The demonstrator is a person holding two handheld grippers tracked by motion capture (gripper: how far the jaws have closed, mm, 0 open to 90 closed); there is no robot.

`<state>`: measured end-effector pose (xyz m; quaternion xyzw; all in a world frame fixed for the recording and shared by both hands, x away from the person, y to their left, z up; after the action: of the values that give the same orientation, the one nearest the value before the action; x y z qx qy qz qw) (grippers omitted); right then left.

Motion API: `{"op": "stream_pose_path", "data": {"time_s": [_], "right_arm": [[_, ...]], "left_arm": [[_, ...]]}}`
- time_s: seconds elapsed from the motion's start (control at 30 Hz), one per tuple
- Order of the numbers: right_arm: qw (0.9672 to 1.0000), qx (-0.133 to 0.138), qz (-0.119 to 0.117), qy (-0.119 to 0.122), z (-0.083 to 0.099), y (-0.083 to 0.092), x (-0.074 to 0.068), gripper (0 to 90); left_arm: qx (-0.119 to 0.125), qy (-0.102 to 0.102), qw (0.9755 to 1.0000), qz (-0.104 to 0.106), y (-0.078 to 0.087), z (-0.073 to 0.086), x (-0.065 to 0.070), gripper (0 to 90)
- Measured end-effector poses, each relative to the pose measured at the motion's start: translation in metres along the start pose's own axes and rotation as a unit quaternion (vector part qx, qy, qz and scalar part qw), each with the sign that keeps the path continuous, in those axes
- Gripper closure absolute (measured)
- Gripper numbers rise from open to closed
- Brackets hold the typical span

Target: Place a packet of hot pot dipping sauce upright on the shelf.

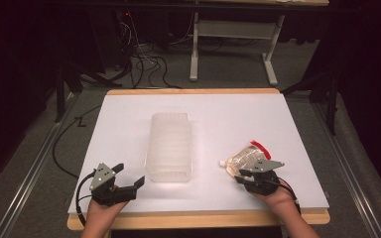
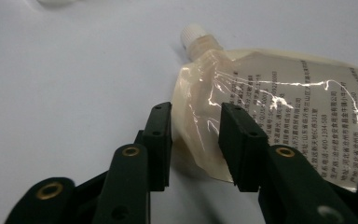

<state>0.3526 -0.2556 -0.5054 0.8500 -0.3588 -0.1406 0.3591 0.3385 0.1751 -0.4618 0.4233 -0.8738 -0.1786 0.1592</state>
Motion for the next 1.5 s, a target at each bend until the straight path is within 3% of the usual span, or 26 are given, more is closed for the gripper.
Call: {"op": "stream_pose_path", "data": {"time_s": [0.23,0.43,0.8,1.1,1.2,1.23,1.37,1.4,1.47,1.5], "right_arm": [[0.9999,-0.001,0.0,0.014,0.001,0.001,0.002,89.3],[0.9998,0.007,-0.005,0.017,-0.002,0.005,0.003,90.0],[0.9975,0.063,-0.01,0.032,-0.014,0.029,-0.005,90.0],[0.9898,0.14,0.006,0.027,-0.037,0.054,-0.002,90.0],[0.9862,0.162,0.022,0.021,-0.043,0.064,0.005,90.0],[0.9836,0.177,0.032,0.016,-0.046,0.069,0.011,90.0],[0.9785,0.2,0.05,0.005,-0.051,0.079,0.022,90.0],[0.9785,0.2,0.05,0.005,-0.051,0.079,0.022,90.0],[0.9747,0.214,0.063,-0.004,-0.053,0.086,0.03,90.0],[0.9747,0.214,0.063,-0.004,-0.053,0.086,0.03,90.0]], "left_arm": [[0.001,-0.001,1.0,0.001,0.0,0.0,0.0,10.3],[0.0,-0.001,1.0,0.001,0.0,0.0,0.0,10.4],[-0.001,-0.003,1.0,-0.002,-0.001,0.0,0.001,10.4],[-0.001,0.0,1.0,-0.006,0.001,0.001,-0.001,10.4],[-0.002,0.0,1.0,-0.007,0.001,0.002,-0.002,10.4],[-0.002,0.0,1.0,-0.008,0.002,0.002,-0.002,10.5],[-0.002,0.002,1.0,-0.01,0.002,0.002,-0.002,10.5],[-0.002,0.002,1.0,-0.01,0.002,0.002,-0.002,10.5],[-0.002,0.003,0.9999,-0.01,0.001,0.003,-0.003,10.5],[-0.002,0.003,0.9999,-0.01,0.001,0.002,-0.003,10.5]]}}
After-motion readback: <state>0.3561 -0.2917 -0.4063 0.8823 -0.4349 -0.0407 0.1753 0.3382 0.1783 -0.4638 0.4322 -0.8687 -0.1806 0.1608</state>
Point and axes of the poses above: each handheld gripper's, and its own axes: y roughly backward along the jaws, z roughly out of its underside, x roughly to its right, the point moved 4 cm from there along -y, roughly forward along the jaws, and after that the axes turned 2 degrees about -x, right-handed, at the moved point
